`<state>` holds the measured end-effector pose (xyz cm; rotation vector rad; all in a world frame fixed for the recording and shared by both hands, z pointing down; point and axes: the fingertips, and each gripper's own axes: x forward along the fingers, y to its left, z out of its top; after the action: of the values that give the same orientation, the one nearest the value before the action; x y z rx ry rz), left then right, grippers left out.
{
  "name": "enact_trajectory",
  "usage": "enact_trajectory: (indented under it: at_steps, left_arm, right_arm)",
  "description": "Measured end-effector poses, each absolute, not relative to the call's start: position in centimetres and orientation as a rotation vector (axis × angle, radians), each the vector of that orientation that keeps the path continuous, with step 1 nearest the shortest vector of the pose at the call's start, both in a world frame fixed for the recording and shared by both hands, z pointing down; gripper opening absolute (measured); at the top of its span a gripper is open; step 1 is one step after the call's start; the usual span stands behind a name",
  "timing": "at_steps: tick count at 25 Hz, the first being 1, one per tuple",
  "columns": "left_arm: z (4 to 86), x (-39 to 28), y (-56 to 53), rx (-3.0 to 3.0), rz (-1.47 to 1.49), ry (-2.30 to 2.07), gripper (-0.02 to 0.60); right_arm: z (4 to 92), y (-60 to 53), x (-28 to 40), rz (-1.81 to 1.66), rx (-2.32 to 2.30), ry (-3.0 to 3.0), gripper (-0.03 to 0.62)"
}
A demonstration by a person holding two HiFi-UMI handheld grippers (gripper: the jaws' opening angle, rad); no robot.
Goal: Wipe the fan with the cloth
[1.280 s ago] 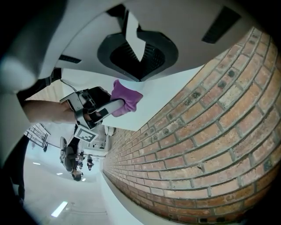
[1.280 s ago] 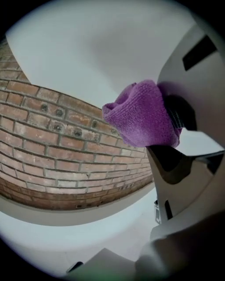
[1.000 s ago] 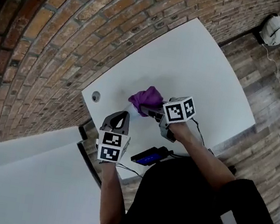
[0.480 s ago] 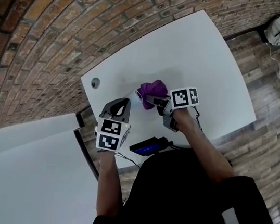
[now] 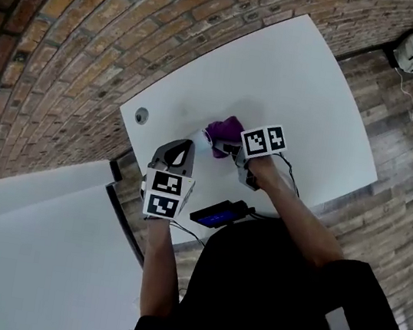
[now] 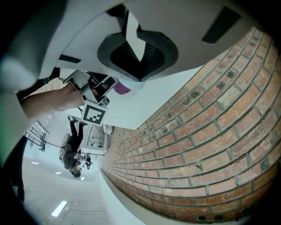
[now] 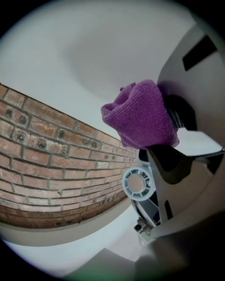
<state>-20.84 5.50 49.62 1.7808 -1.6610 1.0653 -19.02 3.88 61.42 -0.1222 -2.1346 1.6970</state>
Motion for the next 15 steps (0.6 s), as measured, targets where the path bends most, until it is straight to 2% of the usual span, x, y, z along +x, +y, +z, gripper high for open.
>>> enact_trajectory:
  at_steps: [9, 12, 15]
  left_arm:
    - [49.5, -20.8, 5.5, 1.778, 1.065, -1.656, 0.000]
    - [49.6, -20.8, 5.5, 1.779, 1.064, -1.656, 0.000]
    - [49.6, -20.9, 5.5, 1.783, 1.064, -1.657, 0.000]
  right_arm:
    - [64.5, 3.3, -17.2, 1.405, -0.010, -2.109, 0.066]
    - [61.8, 1.7, -16.9, 1.626, -0.002, -2.176, 0.066]
    - [57.9, 1.5, -17.6, 1.937, -0.187, -2.168, 0.066]
